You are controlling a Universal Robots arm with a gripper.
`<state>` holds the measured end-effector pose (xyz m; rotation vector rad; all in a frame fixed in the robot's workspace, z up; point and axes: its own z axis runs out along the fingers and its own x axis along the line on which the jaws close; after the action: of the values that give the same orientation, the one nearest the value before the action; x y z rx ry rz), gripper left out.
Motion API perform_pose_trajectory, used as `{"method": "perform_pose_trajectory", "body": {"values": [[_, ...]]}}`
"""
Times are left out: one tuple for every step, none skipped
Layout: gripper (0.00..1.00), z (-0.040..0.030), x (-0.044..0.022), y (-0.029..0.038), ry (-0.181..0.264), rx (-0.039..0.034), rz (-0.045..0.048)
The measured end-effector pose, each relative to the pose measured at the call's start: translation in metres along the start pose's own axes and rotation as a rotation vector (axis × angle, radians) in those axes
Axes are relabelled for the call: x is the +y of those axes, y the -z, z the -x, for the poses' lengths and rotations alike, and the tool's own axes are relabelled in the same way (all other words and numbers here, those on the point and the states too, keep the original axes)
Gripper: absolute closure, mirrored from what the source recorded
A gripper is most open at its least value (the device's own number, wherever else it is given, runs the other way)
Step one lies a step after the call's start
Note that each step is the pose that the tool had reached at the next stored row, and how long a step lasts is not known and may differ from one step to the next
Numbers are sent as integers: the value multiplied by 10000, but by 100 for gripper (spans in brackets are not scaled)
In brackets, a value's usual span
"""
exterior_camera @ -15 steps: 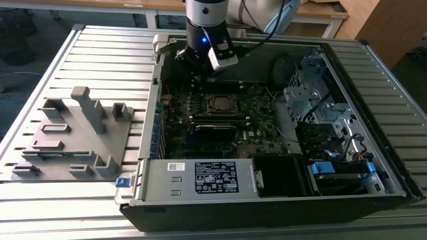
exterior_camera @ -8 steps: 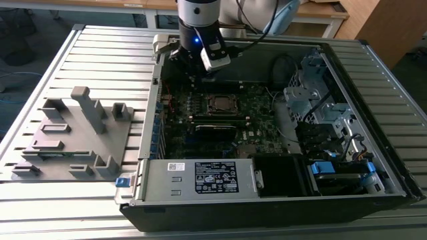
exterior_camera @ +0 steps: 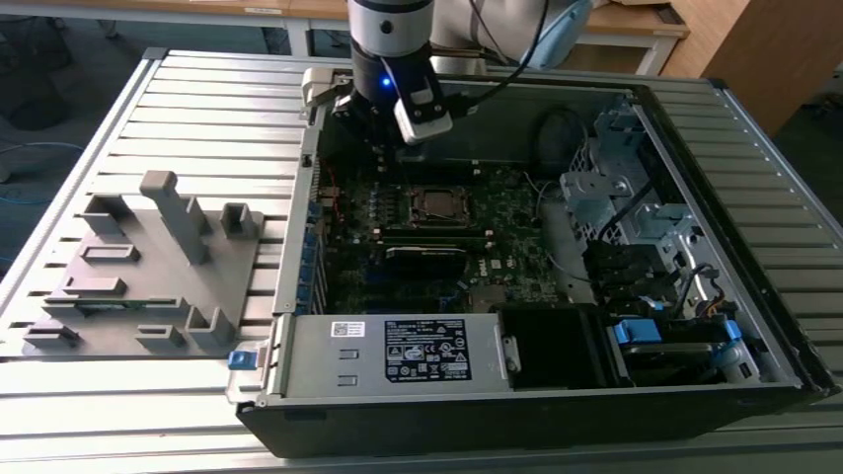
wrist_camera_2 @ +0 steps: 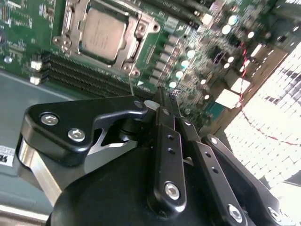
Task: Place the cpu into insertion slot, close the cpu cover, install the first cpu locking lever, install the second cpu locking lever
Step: 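Install the first cpu locking lever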
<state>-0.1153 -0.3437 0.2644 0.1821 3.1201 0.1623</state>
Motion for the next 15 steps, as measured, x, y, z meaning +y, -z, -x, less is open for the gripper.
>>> {"method": "perform_pose_trajectory", "body": {"values": [[90,0,-3,0,-2,11,88],[90,0,-2,0,-2,13,106],[90,0,-2,0,-3,13,109],[90,0,-2,0,-3,13,112],[90,0,-2,0,-3,14,112],[90,0,-3,-1,-4,23,115],[90,1,-3,-6,-7,73,135],[90,0,-4,-10,-14,150,149],[90,0,-4,-14,-21,216,149],[90,0,-4,-14,-23,236,145],[90,0,-4,-14,-24,236,145],[90,0,-4,-13,-24,237,145],[90,0,-4,-14,-25,238,145],[90,0,-4,-14,-24,238,146],[90,0,-4,-15,-23,239,149]]}}
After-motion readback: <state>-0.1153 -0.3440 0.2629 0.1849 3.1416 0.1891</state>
